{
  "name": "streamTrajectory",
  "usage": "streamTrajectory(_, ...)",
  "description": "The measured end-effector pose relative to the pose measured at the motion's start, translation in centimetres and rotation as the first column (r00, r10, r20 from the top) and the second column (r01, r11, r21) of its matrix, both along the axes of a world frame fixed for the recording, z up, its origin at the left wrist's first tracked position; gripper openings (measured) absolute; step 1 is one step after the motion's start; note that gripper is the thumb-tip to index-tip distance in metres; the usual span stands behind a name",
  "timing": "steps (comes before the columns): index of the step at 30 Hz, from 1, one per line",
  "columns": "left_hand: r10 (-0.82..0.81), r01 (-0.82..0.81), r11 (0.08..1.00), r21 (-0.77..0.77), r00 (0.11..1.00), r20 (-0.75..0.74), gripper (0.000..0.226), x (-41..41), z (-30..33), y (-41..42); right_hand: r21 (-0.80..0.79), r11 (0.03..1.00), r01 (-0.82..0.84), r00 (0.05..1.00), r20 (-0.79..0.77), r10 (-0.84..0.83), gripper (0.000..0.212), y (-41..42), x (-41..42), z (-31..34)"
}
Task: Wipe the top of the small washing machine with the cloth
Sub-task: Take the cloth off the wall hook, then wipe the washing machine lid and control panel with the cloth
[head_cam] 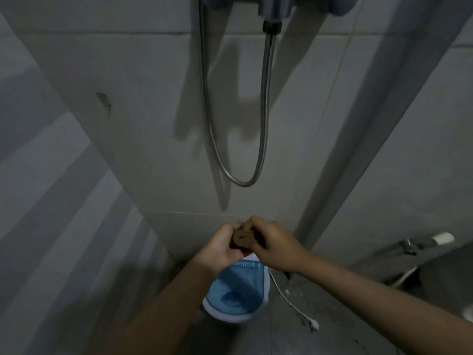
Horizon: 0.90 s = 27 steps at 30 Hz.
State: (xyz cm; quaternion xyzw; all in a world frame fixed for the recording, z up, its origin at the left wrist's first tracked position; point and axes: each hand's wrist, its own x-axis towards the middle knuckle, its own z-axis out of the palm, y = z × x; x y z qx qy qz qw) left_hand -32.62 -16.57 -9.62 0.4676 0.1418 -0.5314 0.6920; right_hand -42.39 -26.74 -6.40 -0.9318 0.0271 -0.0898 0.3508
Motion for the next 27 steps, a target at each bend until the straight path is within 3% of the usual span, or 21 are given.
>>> streamTrajectory(4,0.003,-0.001,0.999,0.043,1.0,-0.028,0.034,0.3,-3.6,0.3,0.258,0.961,0.098,0.994,-0.074,-0.081,0.011,-1.0,-0.5,-3.8)
streamTrajectory(7,-0.107,0.104,0.991,0.079,0.994,0.036,0.042,1.1,-4.8,0.3,0.363,0.902,0.233,0.971,-0.133,-0.198,0.01,-1.7,0.0,-5.7)
streamTrajectory(13,-0.264,0.248,0.959,0.136,0.957,0.12,0.037,3.2,-7.9,0.6,0.388,0.803,0.453,0.89,-0.149,-0.431,0.022,-2.0,2.7,-10.4)
streamTrajectory(15,-0.302,0.285,0.947,0.145,0.946,0.116,0.038,3.9,-9.9,1.0,0.326,0.789,0.52,0.849,-0.097,-0.519,0.03,-2.0,3.5,-12.6)
streamTrajectory(19,-0.372,0.306,0.912,0.274,0.898,0.233,0.019,4.9,-14.6,0.5,0.223,0.891,0.395,0.915,-0.005,-0.404,0.012,-1.5,5.1,-18.1)
streamTrajectory(22,-0.24,0.169,0.922,0.349,0.956,0.17,0.03,6.8,-19.0,-0.8,0.195,0.925,0.325,0.945,-0.05,-0.322,0.028,-0.8,6.0,-22.4)
streamTrajectory(25,-0.236,0.137,0.898,0.418,0.952,0.195,0.038,8.9,-24.1,-1.9,0.213,0.964,0.162,0.983,-0.125,-0.138,0.048,-0.9,6.8,-26.8)
streamTrajectory(27,-0.258,0.154,0.883,0.444,0.948,0.186,0.036,9.8,-27.2,-2.3,0.081,0.994,0.08,0.979,-0.194,-0.063,0.068,-1.2,7.5,-30.3)
